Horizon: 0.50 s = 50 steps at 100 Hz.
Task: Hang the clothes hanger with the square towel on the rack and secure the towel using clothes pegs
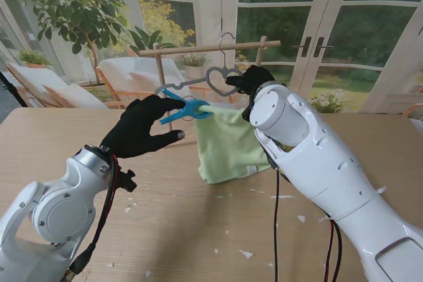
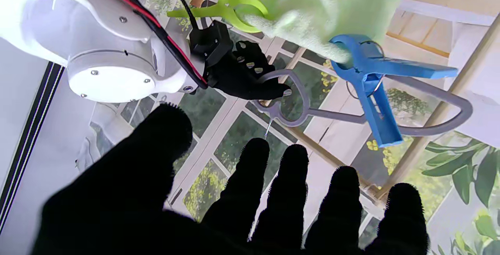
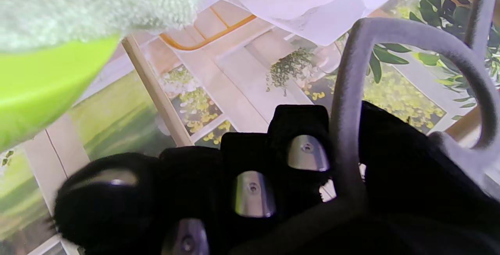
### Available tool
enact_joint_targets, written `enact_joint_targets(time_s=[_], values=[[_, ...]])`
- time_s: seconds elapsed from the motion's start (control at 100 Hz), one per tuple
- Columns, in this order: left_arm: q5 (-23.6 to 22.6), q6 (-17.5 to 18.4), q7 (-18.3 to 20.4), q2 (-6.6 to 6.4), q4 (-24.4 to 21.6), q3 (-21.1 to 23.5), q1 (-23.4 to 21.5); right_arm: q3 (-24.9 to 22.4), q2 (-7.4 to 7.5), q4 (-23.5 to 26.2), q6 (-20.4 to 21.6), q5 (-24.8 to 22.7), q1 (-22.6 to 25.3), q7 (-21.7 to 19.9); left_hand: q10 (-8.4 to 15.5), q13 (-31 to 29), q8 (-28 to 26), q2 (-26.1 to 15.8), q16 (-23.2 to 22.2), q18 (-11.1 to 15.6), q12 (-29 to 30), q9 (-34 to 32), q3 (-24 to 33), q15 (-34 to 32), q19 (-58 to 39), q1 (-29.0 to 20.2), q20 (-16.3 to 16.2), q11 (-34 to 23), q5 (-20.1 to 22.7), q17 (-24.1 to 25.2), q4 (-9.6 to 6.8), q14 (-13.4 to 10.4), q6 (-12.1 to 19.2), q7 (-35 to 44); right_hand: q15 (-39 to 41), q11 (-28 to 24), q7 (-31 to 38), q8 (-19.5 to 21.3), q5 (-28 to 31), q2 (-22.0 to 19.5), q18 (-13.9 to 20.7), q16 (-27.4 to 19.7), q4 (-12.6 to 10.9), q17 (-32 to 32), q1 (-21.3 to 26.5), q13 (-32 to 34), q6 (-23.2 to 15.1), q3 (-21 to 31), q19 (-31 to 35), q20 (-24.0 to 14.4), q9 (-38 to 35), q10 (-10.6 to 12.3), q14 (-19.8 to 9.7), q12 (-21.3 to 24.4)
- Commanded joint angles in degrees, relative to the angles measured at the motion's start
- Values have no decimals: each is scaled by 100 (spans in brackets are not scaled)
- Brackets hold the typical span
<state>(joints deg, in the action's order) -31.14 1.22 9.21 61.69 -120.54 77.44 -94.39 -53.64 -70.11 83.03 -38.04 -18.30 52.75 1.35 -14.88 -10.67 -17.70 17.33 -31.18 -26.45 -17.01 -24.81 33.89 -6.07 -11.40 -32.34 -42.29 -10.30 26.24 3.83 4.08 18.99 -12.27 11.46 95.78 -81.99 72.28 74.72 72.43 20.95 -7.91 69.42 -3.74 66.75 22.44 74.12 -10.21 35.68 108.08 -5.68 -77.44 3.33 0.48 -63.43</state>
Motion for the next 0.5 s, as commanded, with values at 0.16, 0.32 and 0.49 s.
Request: enact_joint_targets(time_s=[0.16, 0.32, 0.49], values=[[-231, 115, 328, -35, 33, 89, -140, 32, -58, -444, 252, 377, -289, -273, 44, 119, 9, 22, 84, 163, -45, 95, 57, 67, 231, 82, 106, -57, -7, 19, -37, -159, 146, -7, 1046, -354, 56, 108, 167, -175, 1140, 596, -320, 470, 183, 101, 87, -159, 1190, -7239, -531, -471, -510, -18], [-224, 150, 418, -54, 59, 127, -156, 103, -90, -769, 360, 550, -482, -362, 63, 128, 0, 15, 90, 183, -43, 125, 25, 71, 235, 84, 133, -85, -38, 25, -42, -183, 171, 10, 1044, -354, 54, 110, 168, -185, 1141, 604, -331, 471, 192, 102, 87, -196, 1190, -7249, -531, -471, -513, -19], [-248, 134, 448, -60, 73, 147, -164, 130, -140, -1065, 419, 729, -629, -384, 68, 134, -6, 0, 93, 189, -39, 131, 10, 71, 236, 83, 153, -99, -37, 34, -44, -203, 160, 23, 1043, -351, 47, 110, 169, -195, 1144, 610, -341, 472, 219, 101, 94, -230, 1190, -7255, -531, -476, -499, -18]])
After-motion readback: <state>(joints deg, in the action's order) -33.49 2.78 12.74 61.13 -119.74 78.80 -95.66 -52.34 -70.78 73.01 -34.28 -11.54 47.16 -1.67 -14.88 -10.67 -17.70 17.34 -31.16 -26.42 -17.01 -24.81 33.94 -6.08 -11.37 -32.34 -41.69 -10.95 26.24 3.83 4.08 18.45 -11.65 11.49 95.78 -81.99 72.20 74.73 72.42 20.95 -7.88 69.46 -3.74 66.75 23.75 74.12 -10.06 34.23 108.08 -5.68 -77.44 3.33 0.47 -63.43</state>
